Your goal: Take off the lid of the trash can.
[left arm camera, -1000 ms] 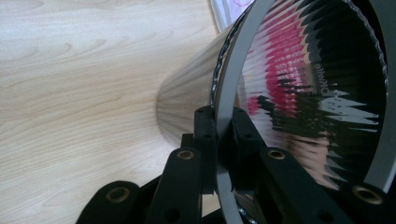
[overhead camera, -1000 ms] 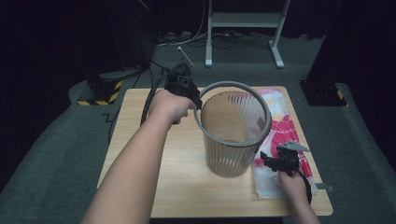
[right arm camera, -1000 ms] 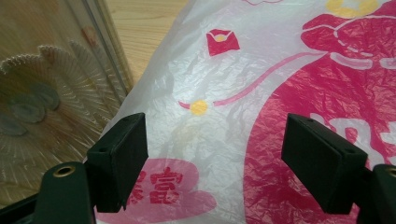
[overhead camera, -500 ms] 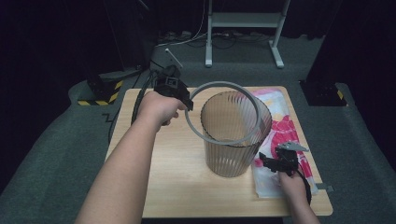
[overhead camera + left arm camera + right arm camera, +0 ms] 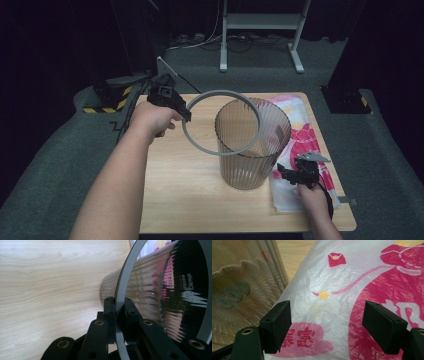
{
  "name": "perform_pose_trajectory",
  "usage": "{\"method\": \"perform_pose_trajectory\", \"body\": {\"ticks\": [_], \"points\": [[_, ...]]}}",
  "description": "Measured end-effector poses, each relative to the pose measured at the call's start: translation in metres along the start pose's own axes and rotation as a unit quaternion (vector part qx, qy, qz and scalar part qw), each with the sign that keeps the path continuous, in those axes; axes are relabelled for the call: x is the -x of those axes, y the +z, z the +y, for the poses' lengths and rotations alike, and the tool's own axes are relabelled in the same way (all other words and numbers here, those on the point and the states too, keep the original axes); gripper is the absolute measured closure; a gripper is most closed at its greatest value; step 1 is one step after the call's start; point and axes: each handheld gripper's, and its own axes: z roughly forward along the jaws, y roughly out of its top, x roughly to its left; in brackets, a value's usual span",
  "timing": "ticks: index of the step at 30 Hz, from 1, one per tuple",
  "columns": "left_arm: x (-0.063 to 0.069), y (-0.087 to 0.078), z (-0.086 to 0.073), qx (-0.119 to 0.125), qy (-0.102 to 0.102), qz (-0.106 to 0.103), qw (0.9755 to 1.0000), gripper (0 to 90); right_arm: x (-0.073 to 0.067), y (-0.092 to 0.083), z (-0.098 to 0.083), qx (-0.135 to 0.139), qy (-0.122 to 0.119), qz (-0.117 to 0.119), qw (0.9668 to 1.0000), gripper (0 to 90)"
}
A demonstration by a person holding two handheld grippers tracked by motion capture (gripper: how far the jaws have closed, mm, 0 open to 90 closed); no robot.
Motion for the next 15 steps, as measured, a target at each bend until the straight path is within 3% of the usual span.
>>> {"method": "perform_pose_trajectory", "body": {"ticks": [9, 15], "points": [[-0.023, -0.014, -0.006, 0.009, -0.012, -0.007, 0.9999, 83.1, -0.001, 0.001, 0.0, -0.003, -0.005, 0.002, 1.0, 22.8], [-0.038, -0.025, -0.01, 0.018, -0.019, 0.001, 0.9997, 83.1, -0.002, 0.001, -0.001, -0.003, -0.007, 0.002, 1.0, 22.8]]}}
